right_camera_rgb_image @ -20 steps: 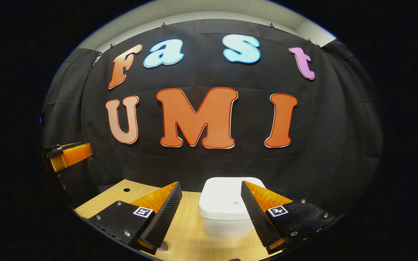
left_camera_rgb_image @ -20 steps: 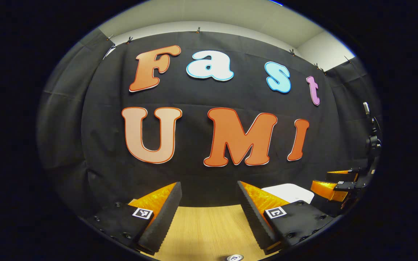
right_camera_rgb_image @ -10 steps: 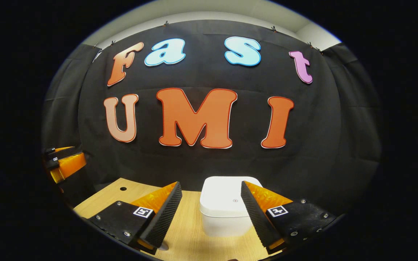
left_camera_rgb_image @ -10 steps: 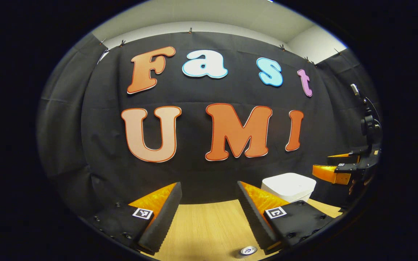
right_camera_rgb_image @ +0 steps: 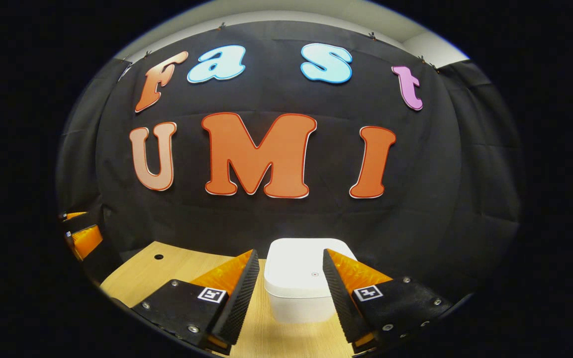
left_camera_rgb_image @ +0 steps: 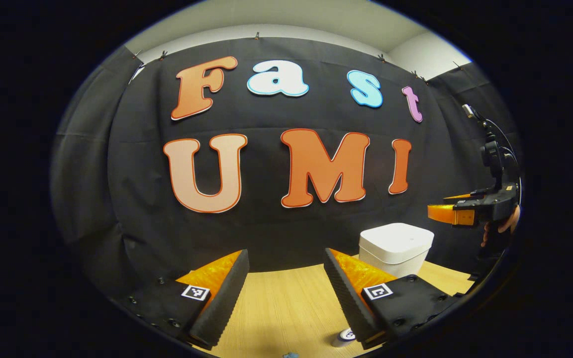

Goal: Press the lid of the desktop garbage bin to open it, pick up the crumpled paper on the desktop and throw it into the bin, then pick up the pop can on the desktop and drop it into the bin, and finally close the garbage bin lid.

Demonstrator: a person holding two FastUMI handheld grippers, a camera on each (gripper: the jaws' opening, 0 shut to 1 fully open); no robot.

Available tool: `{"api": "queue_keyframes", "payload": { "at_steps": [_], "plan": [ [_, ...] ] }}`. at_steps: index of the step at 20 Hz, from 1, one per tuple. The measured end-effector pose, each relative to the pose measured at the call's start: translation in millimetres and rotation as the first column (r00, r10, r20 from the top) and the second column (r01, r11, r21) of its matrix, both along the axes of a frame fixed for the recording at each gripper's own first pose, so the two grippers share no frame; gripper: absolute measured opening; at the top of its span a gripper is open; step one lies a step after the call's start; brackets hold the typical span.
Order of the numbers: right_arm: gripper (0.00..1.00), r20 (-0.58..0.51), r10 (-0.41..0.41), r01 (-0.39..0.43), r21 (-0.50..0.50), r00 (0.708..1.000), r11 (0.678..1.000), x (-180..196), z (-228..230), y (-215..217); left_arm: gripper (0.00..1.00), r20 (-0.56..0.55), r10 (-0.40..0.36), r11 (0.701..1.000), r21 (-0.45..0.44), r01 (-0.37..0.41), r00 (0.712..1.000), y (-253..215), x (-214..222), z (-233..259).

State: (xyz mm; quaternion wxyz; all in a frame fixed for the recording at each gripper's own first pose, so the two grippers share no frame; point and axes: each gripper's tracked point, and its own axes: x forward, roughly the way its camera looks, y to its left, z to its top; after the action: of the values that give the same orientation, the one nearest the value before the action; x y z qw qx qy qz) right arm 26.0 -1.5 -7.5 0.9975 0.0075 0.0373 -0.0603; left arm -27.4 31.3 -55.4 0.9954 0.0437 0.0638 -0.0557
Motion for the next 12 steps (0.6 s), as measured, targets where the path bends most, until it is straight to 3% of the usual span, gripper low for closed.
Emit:
{"api": "queue_keyframes", "payload": {
  "at_steps": [5, 7, 8, 9, 12],
  "plan": [
    [0.6, -0.032, 0.035, -0.033, 0.048, 0.999, 0.998, 33, -10, -10, 0.96, 0.017, 0.061, 0.998, 0.011, -0.061, 0.998, 2, 7, -4],
    [0.47, -0.054, 0.048, -0.045, 0.069, 0.997, 0.997, 51, -17, -17, 0.97, 0.016, 0.09, 0.996, 0.006, -0.09, 0.996, 5, 10, -5],
    [0.34, -0.068, 0.052, -0.047, 0.076, 0.996, 0.996, 58, -22, -20, 0.97, 0.013, 0.103, 0.995, 0.006, -0.103, 0.995, 5, 12, -7],
    [0.35, -0.08, 0.044, -0.037, 0.076, 0.996, 0.996, 64, -27, -24, 0.97, 0.006, 0.119, 0.993, 0.01, -0.119, 0.993, 7, 13, -10],
    [0.14, -0.131, 0.013, -0.005, 0.062, 0.991, 0.998, 83, -46, -39, 0.97, -0.02, 0.157, 0.987, 0.021, -0.157, 0.987, 13, 15, -20]
  ]
}}
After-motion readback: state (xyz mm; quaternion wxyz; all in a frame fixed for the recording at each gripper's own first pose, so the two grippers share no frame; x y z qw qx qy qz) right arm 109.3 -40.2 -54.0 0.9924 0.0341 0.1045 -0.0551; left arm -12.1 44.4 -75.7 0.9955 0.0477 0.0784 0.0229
